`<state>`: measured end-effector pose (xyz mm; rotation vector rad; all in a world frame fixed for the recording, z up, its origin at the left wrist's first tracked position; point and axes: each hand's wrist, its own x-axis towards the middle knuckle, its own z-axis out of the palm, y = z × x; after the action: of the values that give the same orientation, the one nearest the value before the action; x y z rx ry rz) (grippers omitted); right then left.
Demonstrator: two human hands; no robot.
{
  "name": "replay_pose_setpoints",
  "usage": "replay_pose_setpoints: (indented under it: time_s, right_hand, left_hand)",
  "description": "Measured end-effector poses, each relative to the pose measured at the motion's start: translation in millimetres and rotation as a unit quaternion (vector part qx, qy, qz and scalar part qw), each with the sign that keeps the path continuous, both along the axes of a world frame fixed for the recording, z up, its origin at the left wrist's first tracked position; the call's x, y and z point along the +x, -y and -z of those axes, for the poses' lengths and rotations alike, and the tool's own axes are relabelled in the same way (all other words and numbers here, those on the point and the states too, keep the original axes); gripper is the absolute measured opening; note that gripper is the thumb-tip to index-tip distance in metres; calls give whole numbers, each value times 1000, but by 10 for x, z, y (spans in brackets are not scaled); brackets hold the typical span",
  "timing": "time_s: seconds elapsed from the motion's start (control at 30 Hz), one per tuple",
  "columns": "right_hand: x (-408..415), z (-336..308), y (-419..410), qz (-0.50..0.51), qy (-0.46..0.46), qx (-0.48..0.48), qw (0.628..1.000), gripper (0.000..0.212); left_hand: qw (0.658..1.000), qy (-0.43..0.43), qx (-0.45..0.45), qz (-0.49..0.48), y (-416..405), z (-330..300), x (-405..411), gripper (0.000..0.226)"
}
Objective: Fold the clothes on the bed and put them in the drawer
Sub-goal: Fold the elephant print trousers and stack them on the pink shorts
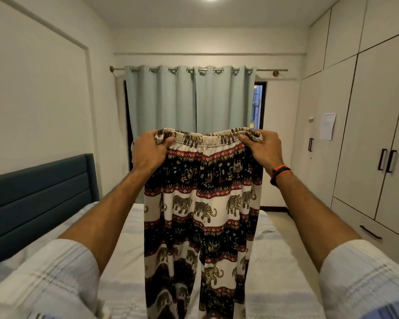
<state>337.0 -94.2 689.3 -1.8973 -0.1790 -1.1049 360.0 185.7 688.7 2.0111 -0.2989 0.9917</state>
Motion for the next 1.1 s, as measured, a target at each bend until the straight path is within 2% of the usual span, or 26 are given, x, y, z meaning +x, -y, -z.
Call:
replay_pose_setpoints:
  time_s: [0.17,0.27,0.5,0.63,0.7,0.77,0.87,0.9,0.97,1.03,1.1]
  right_hand:
    - [-18,-254,24,-1,29,5,1000,26]
    - [-28,-200,52,-8,15,0,1000,26]
    - [-2,476,139,-52,-98,-11,994,19]
    - [-17,819,196,-121,-157,29,980,16]
    - [-59,942,216,-162,-183,61,968,22]
    - [-111,1035,245,-216,-211,112,947,38]
    - [-159,1150,311,-317,-270,169,893,57]
    - [-147,1194,301,-318,-289,168,887,59]
    - [-91,1288,205,-221,-327,120,911,59]
    - [-55,1375,0,-53,-360,21,931,49]
    - [-77,1479,-251,27,-365,-29,930,34]
  left_hand:
    - [1000,10,-15,5,13,-248,11,27]
    - [999,-7,-24,21,25,-178,-19,25]
    - [988,-127,-43,76,8,558,4,14]
    - [974,-190,-57,113,-49,945,28,12]
    - [961,-215,-85,151,-92,1063,-24,11]
    - [937,-248,-137,206,-129,1112,-111,9]
    - [871,-338,-213,286,-208,1154,-194,10]
    - [851,-370,-231,292,-237,1197,-162,14]
    - [843,-421,-245,228,-244,1336,-49,29]
    - [885,-424,-166,92,-185,1512,51,35]
    - [916,-390,-96,-13,-29,1638,-5,34]
